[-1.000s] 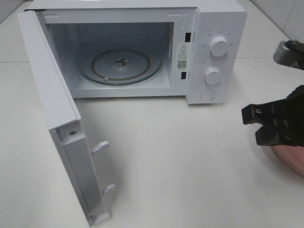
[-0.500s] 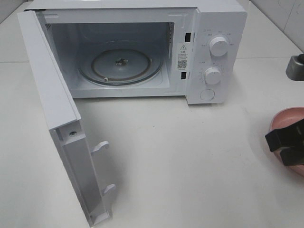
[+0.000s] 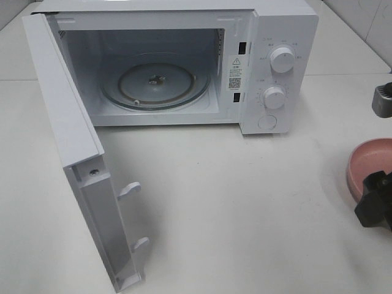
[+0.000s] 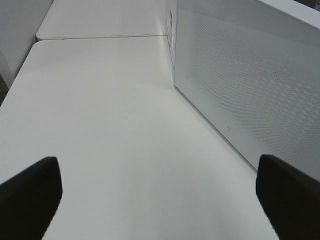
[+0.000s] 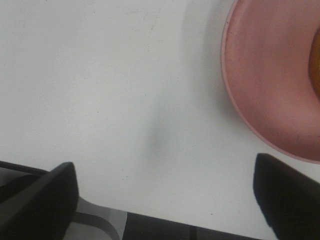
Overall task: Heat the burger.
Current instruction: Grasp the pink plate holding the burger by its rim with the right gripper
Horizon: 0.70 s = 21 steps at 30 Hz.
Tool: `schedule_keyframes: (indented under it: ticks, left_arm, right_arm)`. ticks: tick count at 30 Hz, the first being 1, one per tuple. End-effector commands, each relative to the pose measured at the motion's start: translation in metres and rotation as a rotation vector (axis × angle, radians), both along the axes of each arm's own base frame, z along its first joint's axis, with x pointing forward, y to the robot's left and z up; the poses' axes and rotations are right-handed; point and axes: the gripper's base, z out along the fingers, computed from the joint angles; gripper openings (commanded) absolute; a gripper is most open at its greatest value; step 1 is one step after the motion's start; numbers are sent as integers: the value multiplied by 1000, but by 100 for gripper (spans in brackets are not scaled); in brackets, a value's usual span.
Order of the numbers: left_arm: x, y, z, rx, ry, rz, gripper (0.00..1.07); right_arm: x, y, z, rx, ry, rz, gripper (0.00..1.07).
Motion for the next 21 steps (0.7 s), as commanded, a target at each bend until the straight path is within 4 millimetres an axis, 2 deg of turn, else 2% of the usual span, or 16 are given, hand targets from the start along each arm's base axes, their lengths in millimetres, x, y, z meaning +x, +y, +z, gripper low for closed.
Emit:
schedule_keyframes:
  ticks: [1, 14, 21]
  left_arm:
    - [-2, -1, 0, -6, -19, -4, 98]
    - [-2, -1, 0, -6, -19, -4, 98]
    - [-2, -1, 0, -6, -19, -4, 98]
  right_arm:
    - [-2, -1, 1, -10, 10, 5, 100]
    - [-3, -2, 1, -5, 25, -4, 97]
    - [13, 4, 8, -9, 18, -1, 95]
